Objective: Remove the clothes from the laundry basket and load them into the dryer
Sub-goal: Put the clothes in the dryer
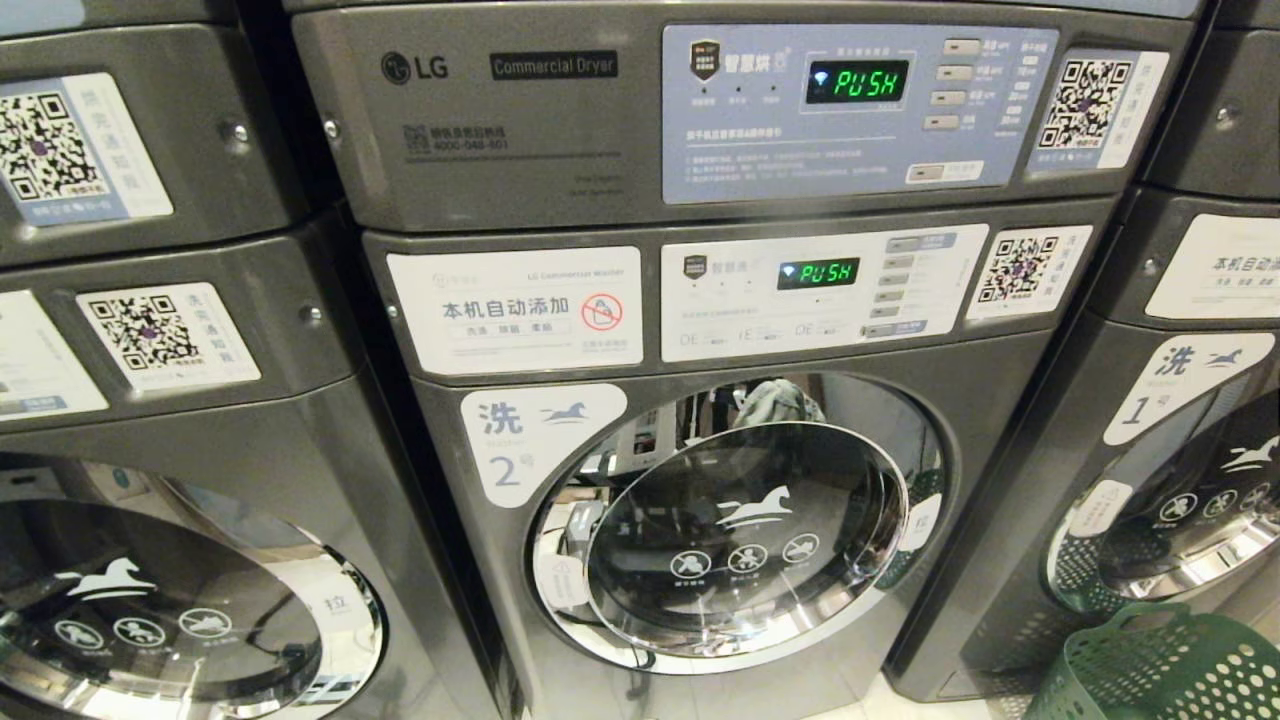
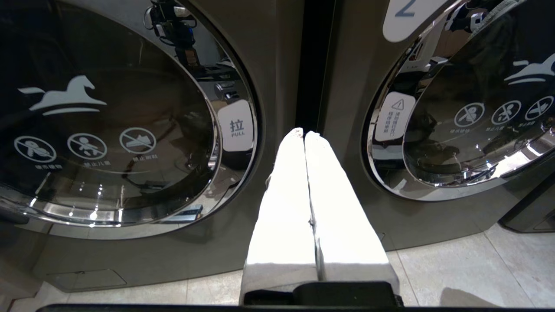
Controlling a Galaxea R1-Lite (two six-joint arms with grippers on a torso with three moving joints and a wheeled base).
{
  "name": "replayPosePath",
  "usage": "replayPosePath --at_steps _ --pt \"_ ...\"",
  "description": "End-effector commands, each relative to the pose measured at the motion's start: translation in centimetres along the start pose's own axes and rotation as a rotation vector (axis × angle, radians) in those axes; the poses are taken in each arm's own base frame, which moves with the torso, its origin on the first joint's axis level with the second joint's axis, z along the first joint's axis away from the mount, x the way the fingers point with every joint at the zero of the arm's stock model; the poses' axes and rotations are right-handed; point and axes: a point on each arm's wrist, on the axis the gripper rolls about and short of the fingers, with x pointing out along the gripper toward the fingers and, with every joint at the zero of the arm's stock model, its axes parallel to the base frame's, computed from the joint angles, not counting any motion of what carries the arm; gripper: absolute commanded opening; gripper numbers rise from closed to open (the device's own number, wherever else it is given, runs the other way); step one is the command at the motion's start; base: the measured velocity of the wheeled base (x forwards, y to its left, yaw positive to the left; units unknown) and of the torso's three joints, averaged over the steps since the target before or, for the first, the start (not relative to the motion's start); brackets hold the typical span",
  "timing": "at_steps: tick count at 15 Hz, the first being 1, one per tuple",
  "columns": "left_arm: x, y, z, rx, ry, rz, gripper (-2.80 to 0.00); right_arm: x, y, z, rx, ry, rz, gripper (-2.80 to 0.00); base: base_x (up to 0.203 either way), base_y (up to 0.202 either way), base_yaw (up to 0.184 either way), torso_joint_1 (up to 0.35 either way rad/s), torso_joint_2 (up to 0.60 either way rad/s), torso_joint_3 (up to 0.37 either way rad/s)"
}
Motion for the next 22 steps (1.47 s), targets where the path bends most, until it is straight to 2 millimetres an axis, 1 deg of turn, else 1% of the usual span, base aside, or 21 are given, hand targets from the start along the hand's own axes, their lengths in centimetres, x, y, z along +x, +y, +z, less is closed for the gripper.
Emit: replayPosePath --at_steps 1,10,22 --pt "-0.01 0.00 0.00 0.000 -0.001 0.000 -2.80 0.00 0.00 -0.04 0.000 0.002 -0.001 -2.80 0.000 0.000 0.000 0.170 -0.48 -0.312" --pt "-0.01 0.00 0.00 0.000 -0.001 0.000 -2.80 0.00 0.00 -0.04 -0.001 0.002 -0.001 -2.80 0.000 0.000 0.000 0.195 -0.50 -0.302" --pt "-0.01 0.00 0.00 0.000 -0.001 0.000 -2.80 0.00 0.00 -0.04 -0.001 0.002 0.000 -2.80 0.000 0.000 0.000 0.248 -0.55 -0.304"
